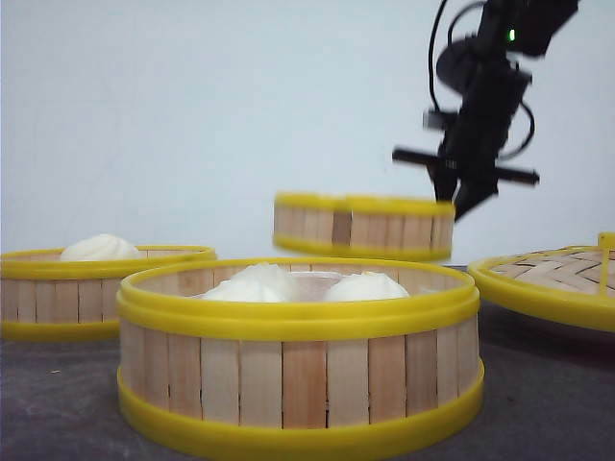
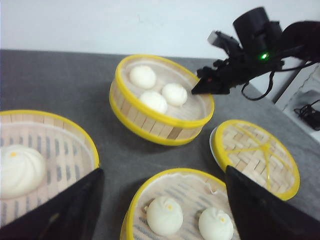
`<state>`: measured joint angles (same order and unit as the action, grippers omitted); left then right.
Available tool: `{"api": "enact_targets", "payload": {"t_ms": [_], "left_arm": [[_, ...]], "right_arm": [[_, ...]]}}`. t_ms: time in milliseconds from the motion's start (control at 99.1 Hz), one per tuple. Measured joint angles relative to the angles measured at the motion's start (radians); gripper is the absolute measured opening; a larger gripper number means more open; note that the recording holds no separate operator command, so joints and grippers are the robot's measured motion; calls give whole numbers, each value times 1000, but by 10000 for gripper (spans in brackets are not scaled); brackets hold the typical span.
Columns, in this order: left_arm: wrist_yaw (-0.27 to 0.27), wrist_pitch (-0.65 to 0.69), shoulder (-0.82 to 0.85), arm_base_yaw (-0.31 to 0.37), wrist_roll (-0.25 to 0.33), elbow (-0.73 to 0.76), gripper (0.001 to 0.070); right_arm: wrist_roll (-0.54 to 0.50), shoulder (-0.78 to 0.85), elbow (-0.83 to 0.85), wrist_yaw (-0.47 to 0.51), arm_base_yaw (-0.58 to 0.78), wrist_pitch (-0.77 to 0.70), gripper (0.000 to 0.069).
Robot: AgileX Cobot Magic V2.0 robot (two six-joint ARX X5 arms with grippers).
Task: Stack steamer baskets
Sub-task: 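Carry the held basket over the nearest steamer basket with the right gripper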
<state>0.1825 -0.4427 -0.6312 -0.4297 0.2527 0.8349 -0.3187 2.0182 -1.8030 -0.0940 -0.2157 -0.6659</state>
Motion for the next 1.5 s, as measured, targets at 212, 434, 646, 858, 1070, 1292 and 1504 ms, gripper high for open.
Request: {"api": "enact_targets", "payload": {"t_ms": [212,434,646,858,1070,1292,1504], "left_arm": [[0,-49,82,0,0,0,468],[0,-133,160,0,0,0,468],[0,-175,204,0,0,0,468],[0,-211,208,0,0,0,468],[0,-212,208,0,0,0,468],[0,-211,208,0,0,0,468],[0,-211,208,0,0,0,468]], "right_arm": [[79,-185,-93,-50,-5,-117,26],[158,-437,-98,-86,-60,-256,25],[207,-619,-98,-88,-157,-390,25],[230,-642,-103,-65,-249,-537,25],[243,-608,-25,2,-341,-508,25],[243,-610,186,20,-392,-365,25],[237,-609,399,26,-391,-187,25]]}}
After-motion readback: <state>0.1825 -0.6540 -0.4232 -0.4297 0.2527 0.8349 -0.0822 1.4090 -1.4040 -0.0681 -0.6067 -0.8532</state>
